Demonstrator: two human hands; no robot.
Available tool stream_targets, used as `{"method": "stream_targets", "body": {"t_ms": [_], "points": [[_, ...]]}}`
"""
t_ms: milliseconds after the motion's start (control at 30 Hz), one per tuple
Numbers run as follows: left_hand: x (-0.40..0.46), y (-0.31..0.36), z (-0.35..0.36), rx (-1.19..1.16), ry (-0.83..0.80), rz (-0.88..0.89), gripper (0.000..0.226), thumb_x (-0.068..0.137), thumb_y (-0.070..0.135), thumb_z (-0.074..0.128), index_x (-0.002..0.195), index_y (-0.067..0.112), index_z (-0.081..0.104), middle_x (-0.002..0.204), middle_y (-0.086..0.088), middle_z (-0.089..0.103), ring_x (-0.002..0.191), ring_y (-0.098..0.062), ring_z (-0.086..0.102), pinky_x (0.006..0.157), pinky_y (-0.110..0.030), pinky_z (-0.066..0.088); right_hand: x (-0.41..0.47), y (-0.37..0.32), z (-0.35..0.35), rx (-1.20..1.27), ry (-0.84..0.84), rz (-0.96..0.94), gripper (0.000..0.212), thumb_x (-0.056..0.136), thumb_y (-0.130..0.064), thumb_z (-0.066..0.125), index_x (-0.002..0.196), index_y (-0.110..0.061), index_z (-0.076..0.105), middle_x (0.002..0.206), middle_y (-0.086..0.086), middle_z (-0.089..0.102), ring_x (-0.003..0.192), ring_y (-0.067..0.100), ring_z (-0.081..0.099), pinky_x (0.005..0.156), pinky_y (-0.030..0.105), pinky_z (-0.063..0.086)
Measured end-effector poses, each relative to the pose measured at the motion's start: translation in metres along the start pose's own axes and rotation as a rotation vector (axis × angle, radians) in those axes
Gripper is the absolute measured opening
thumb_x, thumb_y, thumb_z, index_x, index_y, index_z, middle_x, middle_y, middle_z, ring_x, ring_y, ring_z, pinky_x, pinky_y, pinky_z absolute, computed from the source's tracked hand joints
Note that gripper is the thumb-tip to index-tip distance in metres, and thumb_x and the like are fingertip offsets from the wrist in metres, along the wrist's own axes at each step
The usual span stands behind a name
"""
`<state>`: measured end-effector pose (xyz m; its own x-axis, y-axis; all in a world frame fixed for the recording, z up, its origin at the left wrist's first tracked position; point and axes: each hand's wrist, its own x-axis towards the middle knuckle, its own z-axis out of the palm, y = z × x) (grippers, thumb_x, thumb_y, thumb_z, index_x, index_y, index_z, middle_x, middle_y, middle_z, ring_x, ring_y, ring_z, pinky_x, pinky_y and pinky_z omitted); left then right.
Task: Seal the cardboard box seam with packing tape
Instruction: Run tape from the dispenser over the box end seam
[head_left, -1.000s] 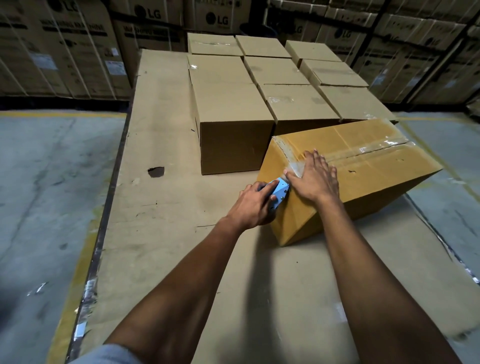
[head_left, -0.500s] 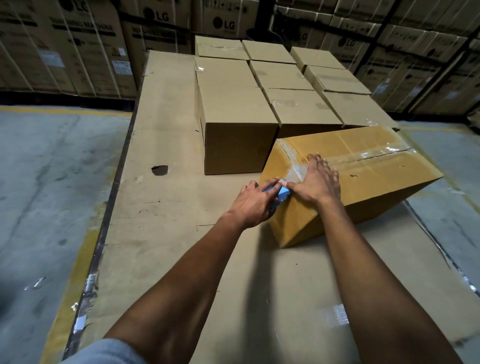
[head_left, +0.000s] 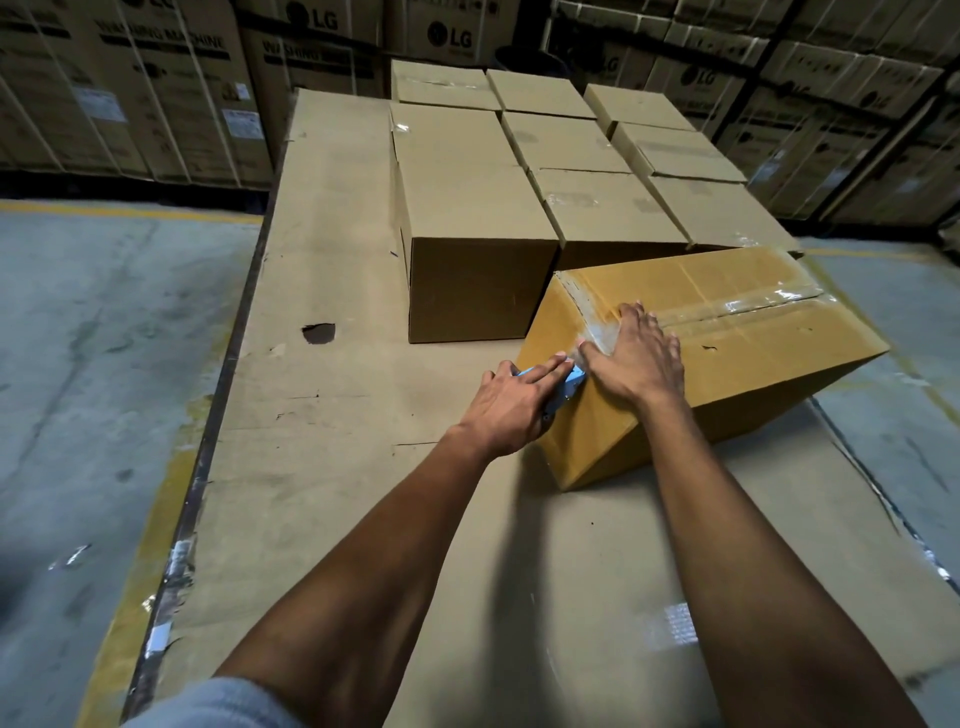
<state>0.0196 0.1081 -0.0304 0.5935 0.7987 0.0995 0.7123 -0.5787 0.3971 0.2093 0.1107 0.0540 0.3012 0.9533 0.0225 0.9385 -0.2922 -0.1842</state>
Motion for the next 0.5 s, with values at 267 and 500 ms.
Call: {"method": "stream_targets", "body": {"t_ms": [267,500], "points": [[0.009,-0.004,-0.014,-0.06,-0.086,0.017,0.076,0.107,0.034,0.053,0.176,0.03,0.021,0.182,0.003,0.028,0.127,-0.043,0.057,0.111,-0.056,0.048,0.0,-0.001,0.0,-0.02,-0.026,-0.005,0.094,0.099,-0.068,0.048,0.17,-0.019,0.011,0.179,0.008,0.005,0.165,0.028,0.006,0.132,0.054,0.005],[0.009,-0.004,-0.015,-0.072,-0.105,-0.005,0.068,0.113,0.031,0.049,0.176,0.031,0.022,0.181,0.003,0.031,0.131,-0.042,0.055,0.113,-0.057,0.046,-0.002,-0.001,0.001,-0.03,-0.027,-0.001,0.094,0.1,-0.068,0.046,0.17,-0.019,0.01,0.179,0.007,0.004,0.165,0.027,0.005,0.132,0.054,0.004]]}}
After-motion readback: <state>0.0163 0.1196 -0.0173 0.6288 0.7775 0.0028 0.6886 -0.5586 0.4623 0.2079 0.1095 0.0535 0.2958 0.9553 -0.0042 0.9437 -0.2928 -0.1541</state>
